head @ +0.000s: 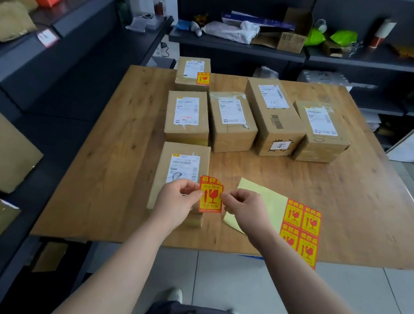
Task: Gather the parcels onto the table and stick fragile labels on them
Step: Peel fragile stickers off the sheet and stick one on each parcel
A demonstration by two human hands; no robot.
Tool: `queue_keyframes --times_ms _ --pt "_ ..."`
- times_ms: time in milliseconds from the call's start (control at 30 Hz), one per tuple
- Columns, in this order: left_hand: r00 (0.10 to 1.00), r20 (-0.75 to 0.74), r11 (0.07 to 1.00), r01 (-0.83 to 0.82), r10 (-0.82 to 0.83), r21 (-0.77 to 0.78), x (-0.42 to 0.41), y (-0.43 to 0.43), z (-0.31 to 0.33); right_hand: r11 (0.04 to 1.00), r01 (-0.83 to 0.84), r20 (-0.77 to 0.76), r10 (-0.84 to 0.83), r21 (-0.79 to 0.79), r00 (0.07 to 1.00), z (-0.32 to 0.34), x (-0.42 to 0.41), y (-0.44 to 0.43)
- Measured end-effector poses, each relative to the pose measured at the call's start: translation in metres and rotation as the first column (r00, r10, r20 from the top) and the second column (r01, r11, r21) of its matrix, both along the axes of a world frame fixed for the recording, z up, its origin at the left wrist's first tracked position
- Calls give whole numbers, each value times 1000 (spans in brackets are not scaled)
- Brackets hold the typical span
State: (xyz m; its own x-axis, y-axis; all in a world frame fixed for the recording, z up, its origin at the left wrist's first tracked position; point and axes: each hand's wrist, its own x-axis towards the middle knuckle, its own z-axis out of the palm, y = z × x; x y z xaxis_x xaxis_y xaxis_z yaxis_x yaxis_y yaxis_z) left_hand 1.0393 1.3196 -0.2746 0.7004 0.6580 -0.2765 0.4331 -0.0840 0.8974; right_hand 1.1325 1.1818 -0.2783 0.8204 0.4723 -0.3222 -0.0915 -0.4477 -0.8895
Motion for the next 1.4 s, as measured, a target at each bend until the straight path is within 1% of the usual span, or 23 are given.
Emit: queue_keyframes --times_ms 100,233,367,533,700,1000,1233,1400 --pt "997 -45 997 67 -65 45 -6 24 -1 1000 20 -43 -20 -9 999 -1 -9 23" --pt "989 -82 986 132 -124 100 -7 44 -6 998 30 -45 -33 -58 998 -5 -15 42" --pt "980 -114 980 175 -163 96 -7 54 -13 994 46 -77 -55 -104 996 -10 -17 49" --pt "965 -159 960 233 -208 157 -6 56 -15 988 82 -100 -95 -129 990 -17 -18 51" --pt "959 -175 950 255 -224 181 -7 57 -17 985 76 -124 -95 -154 988 -17 -17 49" --pt "953 -204 925 272 -222 265 -6 54 -21 981 55 -119 -78 -188 990 -17 -16 49" --pt "951 -210 917 280 -226 282 -6 54 -21 981 50 -129 -75 -188 989 -16 -16 50" --pt "951 -217 913 281 -222 297 -6 53 -22 982 53 -109 -73 -180 991 -17 -17 49"
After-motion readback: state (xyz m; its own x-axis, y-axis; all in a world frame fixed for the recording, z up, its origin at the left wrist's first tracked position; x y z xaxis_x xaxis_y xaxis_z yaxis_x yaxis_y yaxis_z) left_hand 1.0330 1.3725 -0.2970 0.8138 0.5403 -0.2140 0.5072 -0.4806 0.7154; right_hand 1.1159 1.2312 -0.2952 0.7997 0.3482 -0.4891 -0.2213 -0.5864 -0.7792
